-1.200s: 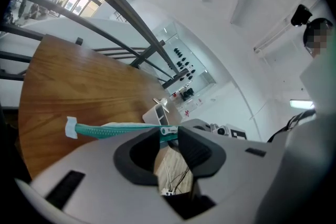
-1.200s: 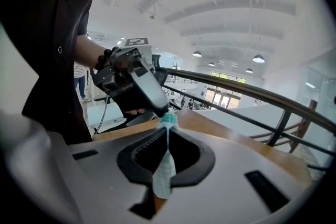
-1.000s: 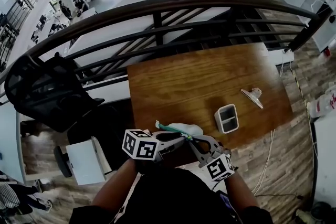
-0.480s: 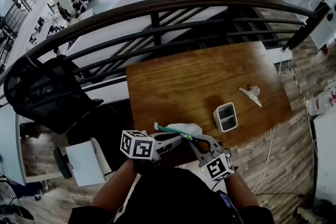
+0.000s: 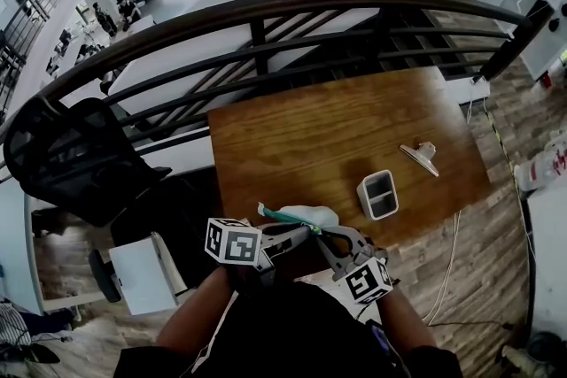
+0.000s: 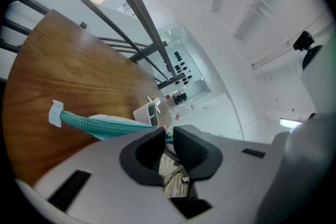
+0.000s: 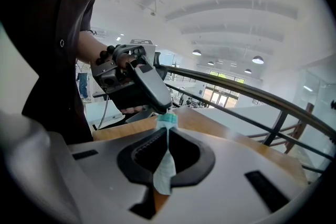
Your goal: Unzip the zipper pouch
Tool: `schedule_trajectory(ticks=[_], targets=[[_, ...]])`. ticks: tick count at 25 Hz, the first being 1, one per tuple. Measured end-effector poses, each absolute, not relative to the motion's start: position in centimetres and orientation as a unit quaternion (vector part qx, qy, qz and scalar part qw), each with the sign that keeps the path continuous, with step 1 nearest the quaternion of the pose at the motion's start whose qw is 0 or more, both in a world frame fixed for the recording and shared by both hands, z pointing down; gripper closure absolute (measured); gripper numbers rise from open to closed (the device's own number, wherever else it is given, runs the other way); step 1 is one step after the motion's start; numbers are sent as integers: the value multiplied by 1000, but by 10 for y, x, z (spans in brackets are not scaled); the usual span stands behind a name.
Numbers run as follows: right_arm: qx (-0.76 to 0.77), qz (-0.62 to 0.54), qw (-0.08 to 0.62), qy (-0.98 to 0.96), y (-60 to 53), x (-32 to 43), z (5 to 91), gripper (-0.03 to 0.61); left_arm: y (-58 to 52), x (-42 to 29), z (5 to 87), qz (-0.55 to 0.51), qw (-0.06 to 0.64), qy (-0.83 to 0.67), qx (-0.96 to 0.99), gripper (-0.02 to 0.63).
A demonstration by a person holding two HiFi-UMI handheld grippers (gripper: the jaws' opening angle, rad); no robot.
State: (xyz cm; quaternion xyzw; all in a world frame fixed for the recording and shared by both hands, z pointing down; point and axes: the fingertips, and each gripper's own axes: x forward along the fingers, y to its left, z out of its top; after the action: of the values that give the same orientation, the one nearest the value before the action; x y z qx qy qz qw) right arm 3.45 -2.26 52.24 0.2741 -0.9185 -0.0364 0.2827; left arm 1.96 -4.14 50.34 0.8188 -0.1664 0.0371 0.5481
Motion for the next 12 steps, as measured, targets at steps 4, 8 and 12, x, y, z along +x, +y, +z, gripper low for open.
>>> schedule_trajectory(ticks=[4, 8, 12], targets=[[274, -35, 285, -918, -22, 33, 522, 574, -42, 17, 503, 42, 545, -162, 822, 557], [271, -38, 288, -918, -21, 35, 523, 574, -42, 20, 503, 57, 538, -158, 826, 558], [278, -31, 284, -917, -22, 40, 523, 563, -42, 22, 505, 65, 534, -163, 827, 589]])
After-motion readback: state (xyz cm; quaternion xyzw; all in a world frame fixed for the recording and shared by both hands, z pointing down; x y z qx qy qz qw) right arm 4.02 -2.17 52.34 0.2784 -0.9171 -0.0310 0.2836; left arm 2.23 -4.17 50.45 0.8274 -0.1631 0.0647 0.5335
